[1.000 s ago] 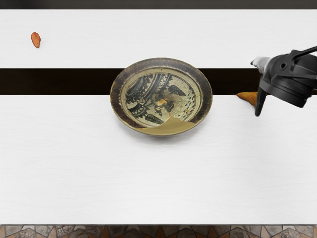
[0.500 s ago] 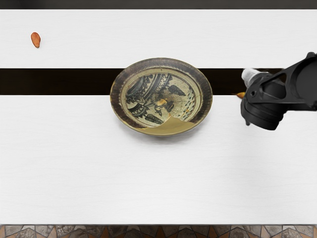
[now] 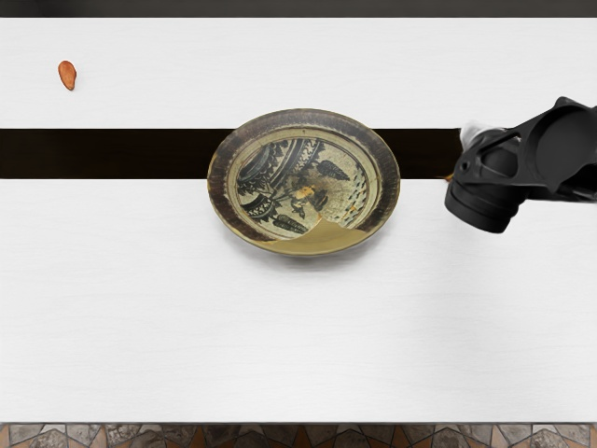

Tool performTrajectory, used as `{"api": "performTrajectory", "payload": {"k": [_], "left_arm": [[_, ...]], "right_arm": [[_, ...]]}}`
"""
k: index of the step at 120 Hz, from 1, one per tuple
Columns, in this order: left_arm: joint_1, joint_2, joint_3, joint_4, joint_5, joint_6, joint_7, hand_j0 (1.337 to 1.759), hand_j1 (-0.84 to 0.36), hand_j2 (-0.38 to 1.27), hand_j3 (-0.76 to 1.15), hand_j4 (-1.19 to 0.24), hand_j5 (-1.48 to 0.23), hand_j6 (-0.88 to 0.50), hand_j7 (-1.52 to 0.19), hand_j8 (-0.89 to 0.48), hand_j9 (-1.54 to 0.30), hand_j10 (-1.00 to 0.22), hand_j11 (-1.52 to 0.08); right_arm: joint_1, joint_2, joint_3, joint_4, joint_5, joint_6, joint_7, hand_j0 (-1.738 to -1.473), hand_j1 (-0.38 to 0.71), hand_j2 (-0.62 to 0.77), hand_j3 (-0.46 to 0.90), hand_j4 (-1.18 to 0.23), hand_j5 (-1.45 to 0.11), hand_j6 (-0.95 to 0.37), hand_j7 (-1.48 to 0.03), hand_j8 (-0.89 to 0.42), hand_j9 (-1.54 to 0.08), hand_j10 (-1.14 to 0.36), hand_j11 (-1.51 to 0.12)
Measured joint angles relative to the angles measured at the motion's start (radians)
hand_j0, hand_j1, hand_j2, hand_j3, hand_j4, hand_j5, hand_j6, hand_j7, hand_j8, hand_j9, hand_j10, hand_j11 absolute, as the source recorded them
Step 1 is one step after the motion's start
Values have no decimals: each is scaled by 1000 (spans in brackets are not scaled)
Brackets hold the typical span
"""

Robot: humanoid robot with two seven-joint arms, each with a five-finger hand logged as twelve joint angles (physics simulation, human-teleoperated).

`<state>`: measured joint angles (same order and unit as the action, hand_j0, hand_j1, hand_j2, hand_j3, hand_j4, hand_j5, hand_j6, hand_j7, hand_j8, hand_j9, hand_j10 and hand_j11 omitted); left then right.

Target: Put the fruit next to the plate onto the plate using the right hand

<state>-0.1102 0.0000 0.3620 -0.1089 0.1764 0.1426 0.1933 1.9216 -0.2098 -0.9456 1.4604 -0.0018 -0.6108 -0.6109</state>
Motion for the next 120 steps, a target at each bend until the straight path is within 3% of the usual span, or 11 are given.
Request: {"api": "performTrajectory", "payload": {"k": [60, 120], "left_arm": [[0, 0, 0, 1, 0, 0, 0, 1658, 349, 0, 0, -1, 0, -1, 0, -1, 0, -1, 0], [0, 0, 1, 2, 0, 0, 0, 1658, 349, 0, 0, -1, 0, -1, 0, -1, 0, 0, 0]], "right_arm": [[-126, -1, -4, -223, 0, 4, 0, -1658, -117, -38, 0, -195, -252, -195, -252, -195, -252, -194, -252], [-279, 28, 3, -460, -9, 140, 0, -1658, -51, -49, 0, -250, -324, -251, -324, -251, -324, -250, -324]]}}
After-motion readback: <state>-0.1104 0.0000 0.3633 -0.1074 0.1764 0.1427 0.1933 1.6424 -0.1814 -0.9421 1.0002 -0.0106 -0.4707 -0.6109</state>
